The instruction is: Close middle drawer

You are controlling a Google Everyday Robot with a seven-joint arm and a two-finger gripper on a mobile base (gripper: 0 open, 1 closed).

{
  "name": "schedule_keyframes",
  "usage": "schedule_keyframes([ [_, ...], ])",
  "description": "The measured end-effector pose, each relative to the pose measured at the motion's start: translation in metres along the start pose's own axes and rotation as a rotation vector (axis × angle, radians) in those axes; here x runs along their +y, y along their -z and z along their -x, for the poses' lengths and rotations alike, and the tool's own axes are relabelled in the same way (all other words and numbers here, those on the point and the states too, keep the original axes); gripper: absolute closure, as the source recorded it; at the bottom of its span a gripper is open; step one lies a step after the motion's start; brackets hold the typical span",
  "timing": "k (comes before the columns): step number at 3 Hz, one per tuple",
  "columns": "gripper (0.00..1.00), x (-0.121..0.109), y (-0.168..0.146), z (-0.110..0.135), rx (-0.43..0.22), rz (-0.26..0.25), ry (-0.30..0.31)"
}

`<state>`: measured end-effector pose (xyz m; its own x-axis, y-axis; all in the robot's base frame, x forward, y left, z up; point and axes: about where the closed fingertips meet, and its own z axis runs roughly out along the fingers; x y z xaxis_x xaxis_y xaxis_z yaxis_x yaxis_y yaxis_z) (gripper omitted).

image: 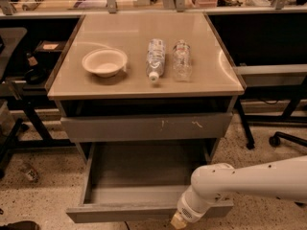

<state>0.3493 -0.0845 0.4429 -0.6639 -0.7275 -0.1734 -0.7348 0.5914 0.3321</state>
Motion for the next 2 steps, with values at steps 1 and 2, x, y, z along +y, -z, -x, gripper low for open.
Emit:
schedule_keyframes([
  [1,1.0,-0.014,-0.006,0.01,-0.012,-0.013,0.006],
  [2,1.0,-0.036,0.002,0.033,-0.057,-0.042,0.021],
])
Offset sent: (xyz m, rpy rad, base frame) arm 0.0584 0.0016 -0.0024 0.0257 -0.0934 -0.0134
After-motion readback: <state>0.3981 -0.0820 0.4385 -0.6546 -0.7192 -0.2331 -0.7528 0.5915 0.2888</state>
